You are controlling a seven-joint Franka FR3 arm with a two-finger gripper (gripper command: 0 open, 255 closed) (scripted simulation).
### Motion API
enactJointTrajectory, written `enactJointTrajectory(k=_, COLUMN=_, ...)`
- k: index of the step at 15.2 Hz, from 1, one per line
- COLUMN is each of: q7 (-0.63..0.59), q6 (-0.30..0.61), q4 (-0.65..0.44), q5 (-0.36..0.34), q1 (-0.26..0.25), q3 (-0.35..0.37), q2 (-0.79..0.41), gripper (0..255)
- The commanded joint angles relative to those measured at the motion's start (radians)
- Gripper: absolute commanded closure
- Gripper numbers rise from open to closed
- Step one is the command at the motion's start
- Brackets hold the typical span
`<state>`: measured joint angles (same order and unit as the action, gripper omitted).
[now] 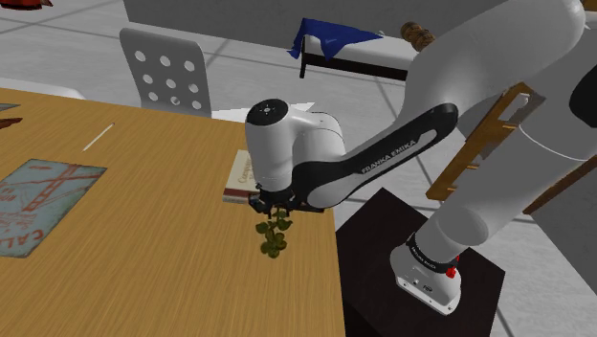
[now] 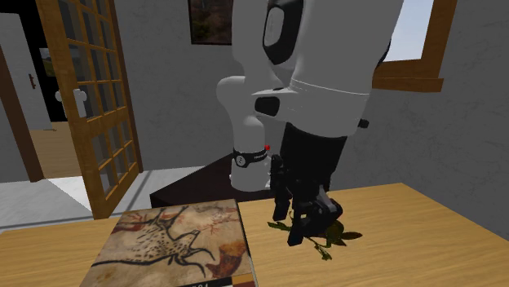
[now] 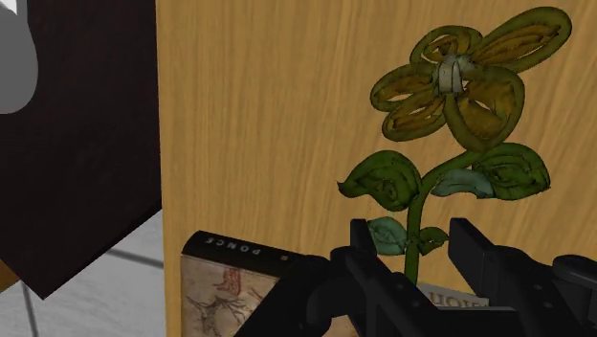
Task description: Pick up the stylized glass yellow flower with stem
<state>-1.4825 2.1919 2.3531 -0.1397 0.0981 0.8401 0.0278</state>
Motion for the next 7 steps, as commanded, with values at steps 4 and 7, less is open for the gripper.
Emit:
enactJointTrajectory(k=4, q7=0.051, q6=-0.063, q4=-0.025, q5=0.059, q1=-0.004, q3=-0.008, q2=0.062, gripper=255)
enactJointTrajectory(k=7, q7=0.062, q6=-0.078, q4=-0.031, q5=0.071, q1=-0.005, q3=-0.011, q2=0.076, gripper=255)
